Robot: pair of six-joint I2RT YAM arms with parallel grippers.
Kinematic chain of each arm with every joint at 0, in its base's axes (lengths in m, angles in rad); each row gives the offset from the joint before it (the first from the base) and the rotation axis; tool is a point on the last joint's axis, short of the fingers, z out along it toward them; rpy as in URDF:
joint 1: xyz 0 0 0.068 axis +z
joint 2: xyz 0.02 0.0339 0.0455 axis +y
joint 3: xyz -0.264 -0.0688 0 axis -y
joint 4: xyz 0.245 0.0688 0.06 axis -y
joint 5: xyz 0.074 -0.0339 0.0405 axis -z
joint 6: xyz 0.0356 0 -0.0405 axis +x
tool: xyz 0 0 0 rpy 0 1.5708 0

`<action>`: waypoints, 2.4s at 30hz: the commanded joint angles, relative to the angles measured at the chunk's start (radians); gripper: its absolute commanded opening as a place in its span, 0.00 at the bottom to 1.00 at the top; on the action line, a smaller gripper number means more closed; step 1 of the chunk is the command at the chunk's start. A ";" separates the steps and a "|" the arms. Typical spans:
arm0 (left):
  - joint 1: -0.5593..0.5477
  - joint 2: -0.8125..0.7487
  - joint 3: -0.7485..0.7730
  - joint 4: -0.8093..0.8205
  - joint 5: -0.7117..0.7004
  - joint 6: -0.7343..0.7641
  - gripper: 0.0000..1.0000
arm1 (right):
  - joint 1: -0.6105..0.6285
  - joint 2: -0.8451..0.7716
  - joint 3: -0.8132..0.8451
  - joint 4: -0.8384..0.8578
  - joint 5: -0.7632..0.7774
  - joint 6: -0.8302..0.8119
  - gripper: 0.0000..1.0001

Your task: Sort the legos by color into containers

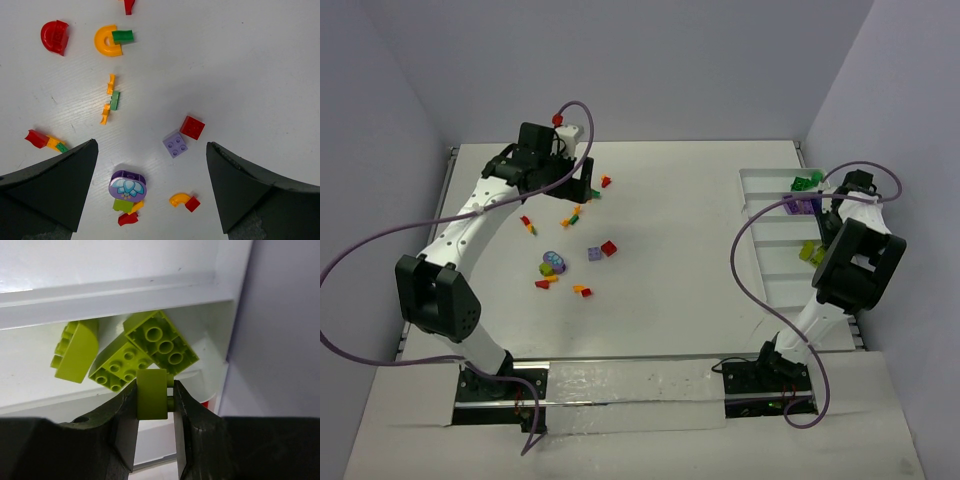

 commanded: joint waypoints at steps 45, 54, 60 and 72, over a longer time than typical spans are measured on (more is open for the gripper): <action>0.137 -0.092 -0.140 0.050 0.101 0.005 0.96 | 0.461 -0.249 0.182 -0.166 -0.318 0.236 0.91; 0.150 -0.087 -0.274 -0.030 0.161 0.218 0.86 | 0.631 -0.174 0.224 -0.126 -0.386 0.343 0.99; 0.149 -0.038 -0.330 -0.117 0.105 0.322 0.83 | 0.666 -0.164 0.197 -0.111 -0.383 0.353 0.99; 0.150 -0.098 -0.513 -0.050 0.028 0.367 0.69 | 0.674 -0.159 0.188 -0.115 -0.381 0.352 1.00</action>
